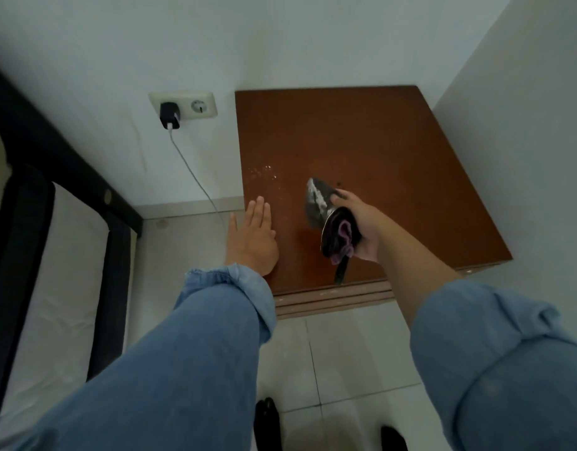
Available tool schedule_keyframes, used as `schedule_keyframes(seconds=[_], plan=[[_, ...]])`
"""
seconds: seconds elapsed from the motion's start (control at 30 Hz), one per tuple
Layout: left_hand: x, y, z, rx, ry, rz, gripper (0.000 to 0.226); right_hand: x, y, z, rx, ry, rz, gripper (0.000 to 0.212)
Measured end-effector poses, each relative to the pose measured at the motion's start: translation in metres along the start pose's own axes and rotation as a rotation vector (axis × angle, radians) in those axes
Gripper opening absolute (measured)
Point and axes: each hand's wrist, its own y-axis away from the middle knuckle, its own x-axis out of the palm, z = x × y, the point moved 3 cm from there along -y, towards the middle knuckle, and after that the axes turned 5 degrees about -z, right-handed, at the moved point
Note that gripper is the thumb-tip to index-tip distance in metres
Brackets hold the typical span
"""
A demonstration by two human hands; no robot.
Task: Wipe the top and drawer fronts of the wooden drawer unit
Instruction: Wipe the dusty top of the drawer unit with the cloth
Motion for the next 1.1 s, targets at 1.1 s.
schedule_keyframes(seconds=[1.1], plan=[[0.001, -0.075, 0.02, -0.349, 0.575, -0.464, 0.065, 0.187, -0.3, 0.196, -0.817, 1.231, -0.276, 0.036]])
